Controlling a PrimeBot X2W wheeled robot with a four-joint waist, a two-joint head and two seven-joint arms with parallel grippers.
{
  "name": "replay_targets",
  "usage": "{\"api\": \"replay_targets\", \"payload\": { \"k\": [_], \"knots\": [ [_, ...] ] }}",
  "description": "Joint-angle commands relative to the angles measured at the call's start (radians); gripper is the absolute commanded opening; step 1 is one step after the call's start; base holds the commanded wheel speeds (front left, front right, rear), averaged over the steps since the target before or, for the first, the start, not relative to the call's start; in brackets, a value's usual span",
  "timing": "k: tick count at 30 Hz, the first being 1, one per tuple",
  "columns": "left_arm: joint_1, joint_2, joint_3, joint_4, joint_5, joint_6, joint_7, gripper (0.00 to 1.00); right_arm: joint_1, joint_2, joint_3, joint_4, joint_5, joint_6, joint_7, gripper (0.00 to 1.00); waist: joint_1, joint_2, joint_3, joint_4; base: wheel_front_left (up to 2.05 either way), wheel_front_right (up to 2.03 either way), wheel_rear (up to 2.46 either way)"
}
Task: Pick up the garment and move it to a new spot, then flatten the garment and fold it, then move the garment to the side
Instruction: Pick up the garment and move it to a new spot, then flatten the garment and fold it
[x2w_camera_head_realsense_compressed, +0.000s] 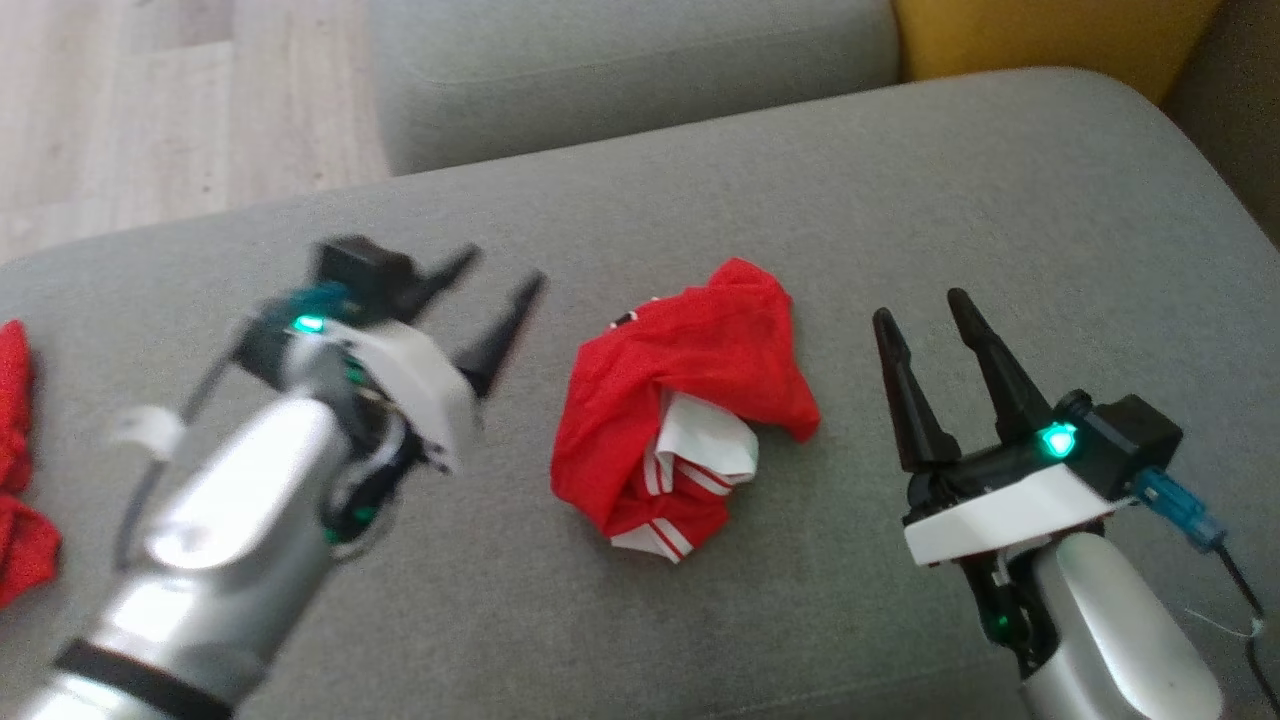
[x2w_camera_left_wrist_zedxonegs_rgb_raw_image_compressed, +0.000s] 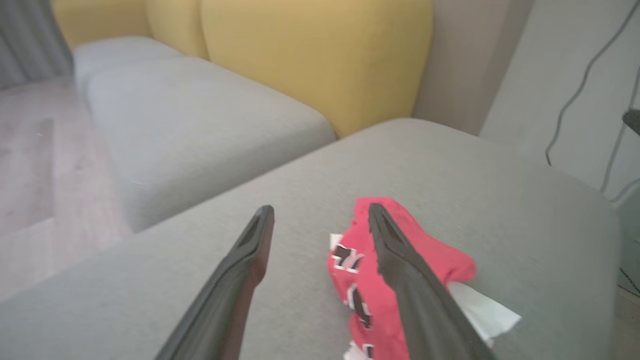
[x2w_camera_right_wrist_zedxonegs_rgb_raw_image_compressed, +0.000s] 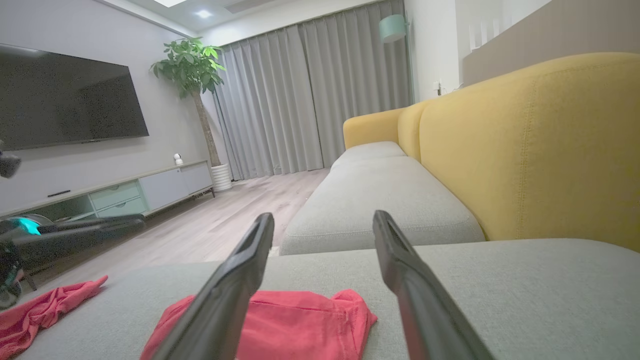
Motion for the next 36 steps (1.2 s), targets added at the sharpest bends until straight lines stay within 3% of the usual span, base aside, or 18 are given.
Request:
{"api": "replay_targets", "payload": {
  "k": [1,2,4,10,12,15,21,27,36],
  "knots": [
    [-0.038,0.073,0.071,-0.074,-0.008,0.034,-0.001,1.0,0.001,-0.011,0.004,-0.044,0.0,-0.001,-0.011,1.0,0.0,0.0,-0.019,0.022,0.0,0.0,0.0],
    [-0.038,0.073,0.071,-0.074,-0.008,0.034,-0.001,1.0,0.001,-0.011,0.004,-0.044,0.0,-0.001,-0.011,1.0,0.0,0.0,-0.019,0.022,0.0,0.0,0.0],
    [-0.002,0.118,0.11,-0.14,-0.018,0.083,-0.011,1.0,0.008,-0.013,-0.004,-0.051,0.0,-0.001,-0.011,1.0,0.0,0.0,-0.023,0.029,0.0,0.0,0.0],
    [0.182,0.198,0.234,-0.283,-0.025,0.273,-0.144,1.0,0.031,-0.018,-0.02,-0.07,-0.002,-0.001,-0.011,1.0,0.0,0.0,-0.025,0.04,0.0,0.0,0.0],
    [0.258,0.201,0.29,-0.31,-0.033,0.33,-0.185,1.0,0.036,-0.019,-0.027,-0.076,-0.005,-0.001,-0.011,1.0,0.0,0.0,-0.024,0.038,0.0,0.0,0.0],
    [0.369,0.179,0.365,-0.372,-0.025,0.372,-0.207,1.0,0.047,-0.022,-0.049,-0.084,-0.009,-0.001,-0.011,1.0,0.0,0.0,-0.023,0.039,0.0,0.0,0.0],
    [0.584,0.043,0.519,-0.521,0.115,0.377,-0.209,1.0,0.104,-0.03,-0.099,-0.084,0.004,-0.001,-0.011,1.0,0.0,0.0,-0.023,0.043,0.0,0.0,0.0],
    [0.651,-0.053,0.551,-0.511,0.216,0.304,-0.209,1.0,0.122,-0.028,-0.112,-0.091,0.023,-0.001,-0.011,1.0,0.0,0.0,-0.025,0.051,0.0,0.0,0.0],
    [0.647,-0.128,0.622,-0.473,0.282,0.223,-0.209,1.0,0.112,-0.03,-0.118,-0.076,0.046,-0.001,-0.011,1.0,0.0,0.0,-0.022,0.053,0.0,0.0,0.0]
  ]
}}
